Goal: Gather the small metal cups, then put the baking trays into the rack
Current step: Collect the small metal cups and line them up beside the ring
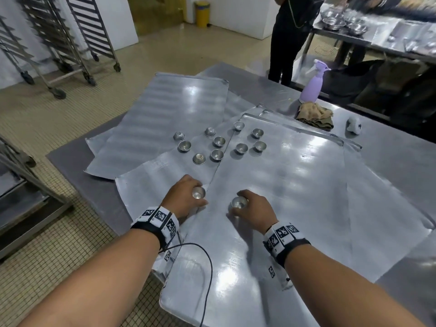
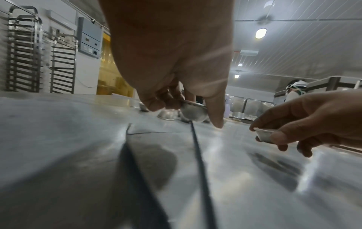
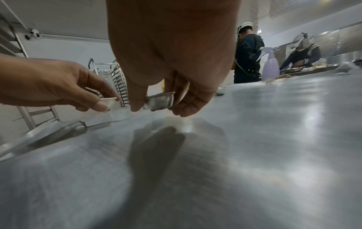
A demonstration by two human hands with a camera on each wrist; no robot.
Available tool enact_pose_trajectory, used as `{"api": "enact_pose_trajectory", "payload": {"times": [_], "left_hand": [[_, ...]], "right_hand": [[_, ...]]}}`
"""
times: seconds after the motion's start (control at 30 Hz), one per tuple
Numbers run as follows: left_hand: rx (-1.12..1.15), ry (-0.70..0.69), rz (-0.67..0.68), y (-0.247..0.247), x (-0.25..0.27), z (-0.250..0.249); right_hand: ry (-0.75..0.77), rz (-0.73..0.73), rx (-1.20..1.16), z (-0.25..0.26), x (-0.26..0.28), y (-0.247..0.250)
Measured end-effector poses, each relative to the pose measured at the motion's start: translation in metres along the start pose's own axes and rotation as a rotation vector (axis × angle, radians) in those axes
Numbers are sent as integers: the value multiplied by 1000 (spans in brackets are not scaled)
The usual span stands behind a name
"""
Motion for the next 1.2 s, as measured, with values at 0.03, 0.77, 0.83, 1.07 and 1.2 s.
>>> {"api": "enact_pose_trajectory", "payload": {"times": [0.03, 0.77, 0.83, 1.07, 1.2], "left_hand": [[-2, -11, 23, -7, 0, -9], [-34, -555, 495, -302, 67, -386], [-31, -586, 528, -330, 82, -408], [0, -642, 634, -405, 133, -467], [-21, -688, 684, -436, 159, -487]], "right_hand": [[0, 8, 11, -3, 3, 5], [-421, -316, -165, -344, 257, 181], [-450, -337, -176, -372, 282, 188], [-540, -380, -238, -448, 355, 197], [-593, -374, -234, -479, 386, 193]]}}
Point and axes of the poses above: each hand's wrist, its own x-axis away from the middle knuckle, its own y-axis out of the back of the hand, z = x × y, the point moved 8 cm from there along -x, towards the middle knuckle, and after that the axes turned 9 degrees about -y, right-handed, at the moved point
